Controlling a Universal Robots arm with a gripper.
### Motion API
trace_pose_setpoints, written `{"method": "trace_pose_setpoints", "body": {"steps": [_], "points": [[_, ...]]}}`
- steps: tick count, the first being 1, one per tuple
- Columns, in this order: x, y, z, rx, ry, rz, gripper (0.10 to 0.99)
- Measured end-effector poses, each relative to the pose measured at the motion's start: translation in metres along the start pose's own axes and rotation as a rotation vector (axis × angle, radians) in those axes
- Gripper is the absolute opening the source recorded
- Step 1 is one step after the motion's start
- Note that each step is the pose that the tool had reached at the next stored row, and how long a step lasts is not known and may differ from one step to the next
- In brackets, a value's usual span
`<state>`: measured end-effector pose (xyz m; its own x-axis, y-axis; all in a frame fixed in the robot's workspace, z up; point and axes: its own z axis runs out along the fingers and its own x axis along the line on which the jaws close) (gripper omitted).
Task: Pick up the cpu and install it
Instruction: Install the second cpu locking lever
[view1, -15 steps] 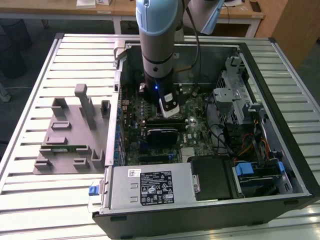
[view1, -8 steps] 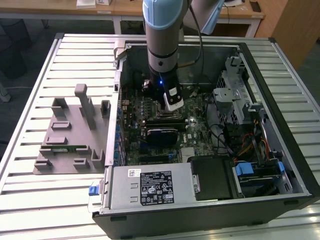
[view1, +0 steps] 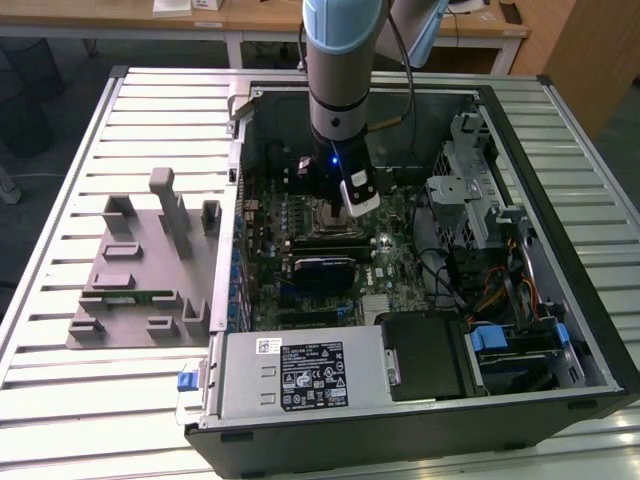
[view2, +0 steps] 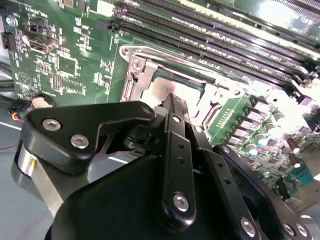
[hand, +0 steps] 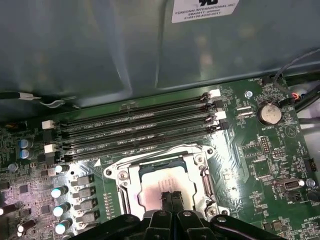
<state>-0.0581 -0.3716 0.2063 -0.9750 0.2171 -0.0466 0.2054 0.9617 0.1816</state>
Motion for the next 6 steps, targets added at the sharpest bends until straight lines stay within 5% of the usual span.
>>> {"method": "trace_pose_setpoints", "body": {"steps": [6], "points": [[-0.0003,0.0001,0.0,0.0,0.0,0.0,0.106]]}}
